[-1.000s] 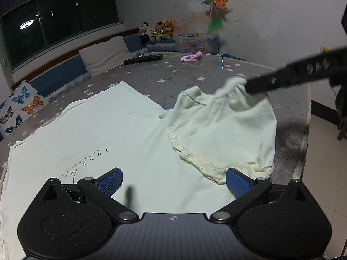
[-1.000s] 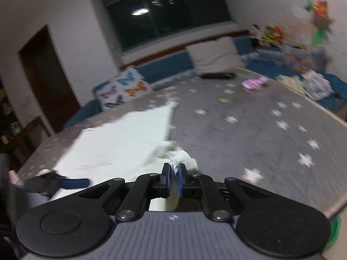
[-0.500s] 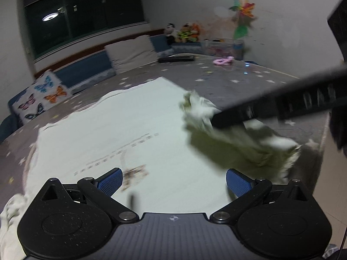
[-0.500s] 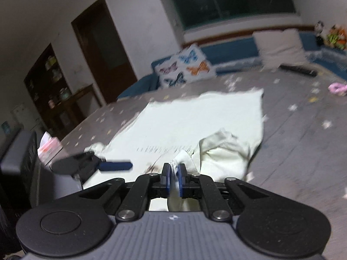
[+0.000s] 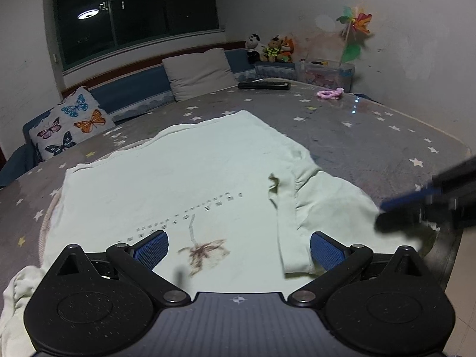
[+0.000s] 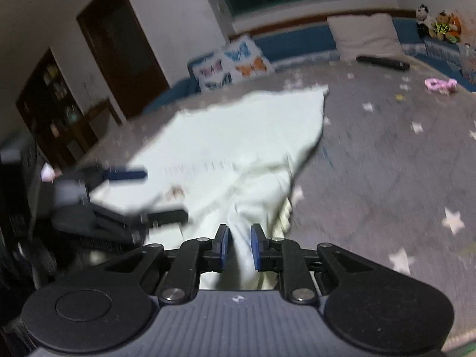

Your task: Fold clothes

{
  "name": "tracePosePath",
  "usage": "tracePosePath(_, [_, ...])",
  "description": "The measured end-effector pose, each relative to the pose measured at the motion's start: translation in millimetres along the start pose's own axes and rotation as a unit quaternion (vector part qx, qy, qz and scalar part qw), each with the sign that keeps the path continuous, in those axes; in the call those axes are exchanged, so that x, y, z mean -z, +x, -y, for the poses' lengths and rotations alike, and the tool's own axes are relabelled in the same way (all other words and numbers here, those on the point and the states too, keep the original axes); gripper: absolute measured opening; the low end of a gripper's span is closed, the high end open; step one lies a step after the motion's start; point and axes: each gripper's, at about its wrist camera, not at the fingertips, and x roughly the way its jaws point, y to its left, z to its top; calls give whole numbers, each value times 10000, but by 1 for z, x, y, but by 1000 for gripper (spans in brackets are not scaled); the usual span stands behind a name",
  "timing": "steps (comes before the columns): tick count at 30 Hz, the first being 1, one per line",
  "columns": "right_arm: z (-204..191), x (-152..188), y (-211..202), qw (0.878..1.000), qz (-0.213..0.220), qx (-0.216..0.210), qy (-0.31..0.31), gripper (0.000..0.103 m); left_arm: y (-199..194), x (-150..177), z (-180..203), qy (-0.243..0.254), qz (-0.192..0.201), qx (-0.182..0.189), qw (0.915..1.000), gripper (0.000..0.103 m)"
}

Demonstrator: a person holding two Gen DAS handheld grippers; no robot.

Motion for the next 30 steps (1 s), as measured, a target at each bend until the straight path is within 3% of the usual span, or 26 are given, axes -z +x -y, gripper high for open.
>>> tracePosePath(5, [2, 4, -3, 9993, -190, 226, -214, 16, 10, 1, 6, 117, -117, 11, 9999, 103])
tracePosePath(11, [-4, -20, -12, 9984, 255, 200, -456, 16, 11, 3, 6, 112, -163, 3, 9998, 103])
tracePosePath(16, [-7, -32, 12, 9976, 279, 110, -617, 16, 10, 6, 5, 94, -185, 1, 9998, 103])
tracePosePath(22, [3, -26, 34, 9976, -155, 295, -608, 16, 10, 8, 2, 57, -202, 30, 9998, 103])
tracePosePath(30, [-7, -54, 46, 9914, 93, 575, -1172, 19, 5, 9, -1, -23, -168, 16, 9999, 103])
